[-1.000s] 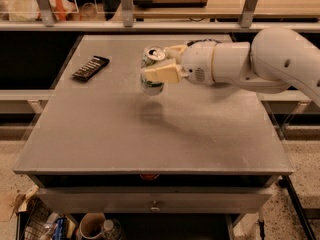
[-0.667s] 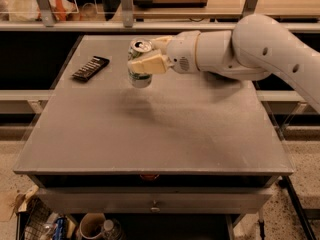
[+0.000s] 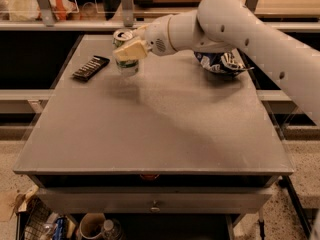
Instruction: Move 7up can near rxbar chocolate
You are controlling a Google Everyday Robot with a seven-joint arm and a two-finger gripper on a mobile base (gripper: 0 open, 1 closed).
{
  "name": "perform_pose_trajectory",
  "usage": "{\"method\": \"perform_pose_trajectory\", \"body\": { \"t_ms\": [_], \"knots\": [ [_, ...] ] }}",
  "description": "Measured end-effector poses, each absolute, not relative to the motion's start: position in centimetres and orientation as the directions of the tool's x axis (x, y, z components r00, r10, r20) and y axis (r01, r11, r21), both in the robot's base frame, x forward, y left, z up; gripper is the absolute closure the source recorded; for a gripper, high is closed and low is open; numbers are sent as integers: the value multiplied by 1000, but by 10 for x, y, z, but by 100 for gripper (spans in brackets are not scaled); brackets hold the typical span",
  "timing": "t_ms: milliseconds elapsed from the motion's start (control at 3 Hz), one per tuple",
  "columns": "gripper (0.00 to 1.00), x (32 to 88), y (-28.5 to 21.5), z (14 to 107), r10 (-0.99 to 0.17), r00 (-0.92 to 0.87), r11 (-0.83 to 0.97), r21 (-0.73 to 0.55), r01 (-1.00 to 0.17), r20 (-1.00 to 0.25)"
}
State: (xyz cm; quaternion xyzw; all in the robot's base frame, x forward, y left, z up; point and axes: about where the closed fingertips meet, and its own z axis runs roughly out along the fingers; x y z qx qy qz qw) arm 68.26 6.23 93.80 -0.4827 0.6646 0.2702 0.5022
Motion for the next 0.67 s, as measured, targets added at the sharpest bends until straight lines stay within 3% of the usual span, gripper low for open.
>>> {"method": "perform_pose_trajectory", "body": {
  "t_ms": [667],
  "knots": [
    [100, 719, 100, 927, -406, -103, 408, -79, -910, -908]
  ]
}}
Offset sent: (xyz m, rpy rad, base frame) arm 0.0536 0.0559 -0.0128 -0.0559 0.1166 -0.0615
